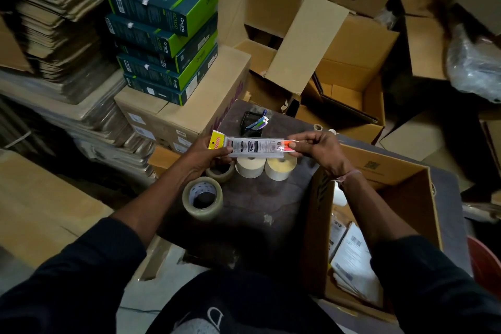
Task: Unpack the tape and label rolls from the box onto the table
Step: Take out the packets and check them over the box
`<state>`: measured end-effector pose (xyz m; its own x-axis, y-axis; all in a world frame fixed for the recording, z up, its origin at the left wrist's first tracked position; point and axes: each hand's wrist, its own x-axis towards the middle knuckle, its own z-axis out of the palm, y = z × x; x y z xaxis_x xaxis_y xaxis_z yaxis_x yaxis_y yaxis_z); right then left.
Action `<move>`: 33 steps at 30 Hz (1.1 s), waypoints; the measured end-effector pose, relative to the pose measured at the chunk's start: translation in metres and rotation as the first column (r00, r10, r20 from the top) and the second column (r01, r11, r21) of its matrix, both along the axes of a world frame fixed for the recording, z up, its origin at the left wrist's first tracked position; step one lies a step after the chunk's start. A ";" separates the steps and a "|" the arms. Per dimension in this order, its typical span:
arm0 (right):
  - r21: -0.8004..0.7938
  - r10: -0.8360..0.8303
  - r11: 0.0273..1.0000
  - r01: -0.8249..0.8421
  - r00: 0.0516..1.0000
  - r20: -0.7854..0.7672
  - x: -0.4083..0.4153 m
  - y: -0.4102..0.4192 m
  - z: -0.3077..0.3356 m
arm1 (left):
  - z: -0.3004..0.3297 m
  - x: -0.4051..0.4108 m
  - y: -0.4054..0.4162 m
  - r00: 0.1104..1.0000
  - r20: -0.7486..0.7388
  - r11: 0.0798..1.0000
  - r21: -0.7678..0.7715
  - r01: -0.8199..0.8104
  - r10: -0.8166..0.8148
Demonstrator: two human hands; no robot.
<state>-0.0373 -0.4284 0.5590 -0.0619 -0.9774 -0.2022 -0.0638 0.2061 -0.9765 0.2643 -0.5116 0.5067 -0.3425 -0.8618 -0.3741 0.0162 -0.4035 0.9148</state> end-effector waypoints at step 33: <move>0.008 -0.069 0.994 0.112 0.660 -0.748 0.069 -0.156 -0.037 | -0.034 0.040 -0.014 0.984 0.160 0.996 0.019 -0.086 0.082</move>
